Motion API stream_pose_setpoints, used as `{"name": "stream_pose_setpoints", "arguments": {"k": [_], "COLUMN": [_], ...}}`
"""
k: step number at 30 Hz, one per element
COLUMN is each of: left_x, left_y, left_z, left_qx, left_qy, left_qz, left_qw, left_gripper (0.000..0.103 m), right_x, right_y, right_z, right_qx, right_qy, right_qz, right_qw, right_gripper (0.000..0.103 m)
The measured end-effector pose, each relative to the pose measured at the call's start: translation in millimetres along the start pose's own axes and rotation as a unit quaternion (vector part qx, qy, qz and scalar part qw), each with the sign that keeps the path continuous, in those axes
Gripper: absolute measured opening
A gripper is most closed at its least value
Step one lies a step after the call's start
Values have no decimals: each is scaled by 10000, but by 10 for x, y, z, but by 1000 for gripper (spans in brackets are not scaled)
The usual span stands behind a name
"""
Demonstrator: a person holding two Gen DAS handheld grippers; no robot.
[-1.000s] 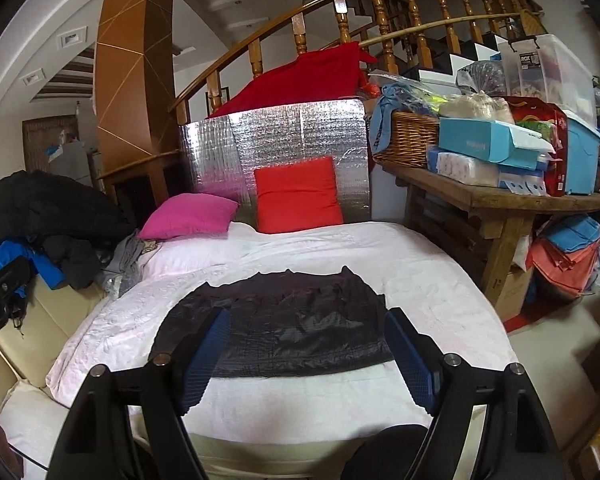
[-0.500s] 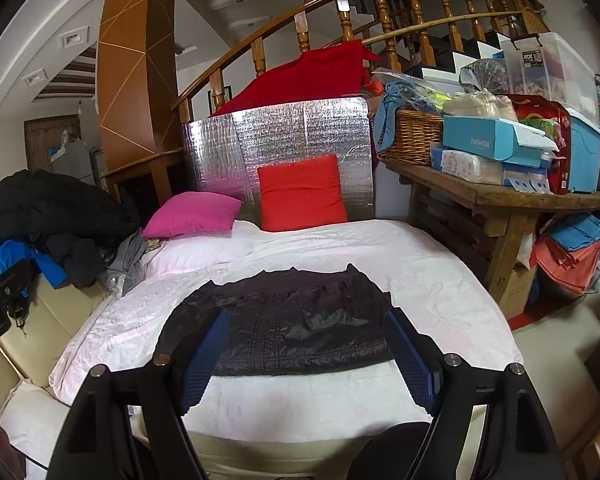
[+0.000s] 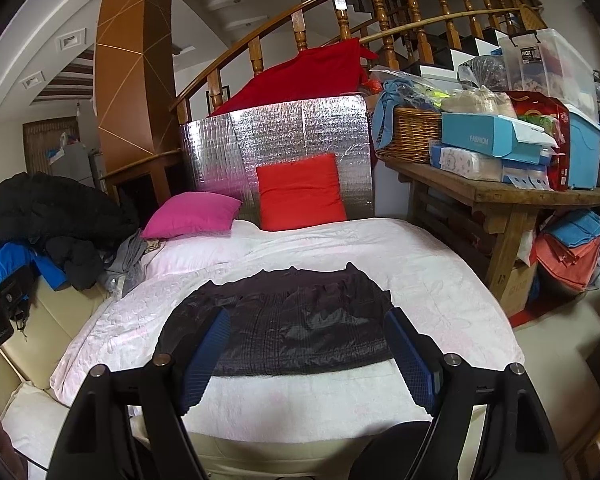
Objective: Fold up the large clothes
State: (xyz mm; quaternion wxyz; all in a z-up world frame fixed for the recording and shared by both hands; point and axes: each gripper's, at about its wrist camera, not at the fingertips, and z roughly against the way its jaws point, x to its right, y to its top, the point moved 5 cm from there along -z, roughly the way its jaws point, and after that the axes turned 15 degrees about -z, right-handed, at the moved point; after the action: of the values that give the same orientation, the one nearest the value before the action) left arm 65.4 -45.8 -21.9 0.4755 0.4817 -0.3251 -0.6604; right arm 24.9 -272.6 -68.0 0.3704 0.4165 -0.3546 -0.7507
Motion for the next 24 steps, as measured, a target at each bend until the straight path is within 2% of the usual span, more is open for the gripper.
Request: {"name": "stream_pose_setpoints", "arguments": {"k": [24], "left_x": [-90], "left_y": [-38], "left_z": [-44], "left_qx": [-39], "left_qy": [21], "left_qz": [67], "left_qw": [10000], "left_gripper": [103], "right_x": [-19], "right_y": [13], "right_z": [4], "right_qx": [71], "right_qy": [41], "right_qz": [48], "right_qw": [10000], "right_gripper": [82]}}
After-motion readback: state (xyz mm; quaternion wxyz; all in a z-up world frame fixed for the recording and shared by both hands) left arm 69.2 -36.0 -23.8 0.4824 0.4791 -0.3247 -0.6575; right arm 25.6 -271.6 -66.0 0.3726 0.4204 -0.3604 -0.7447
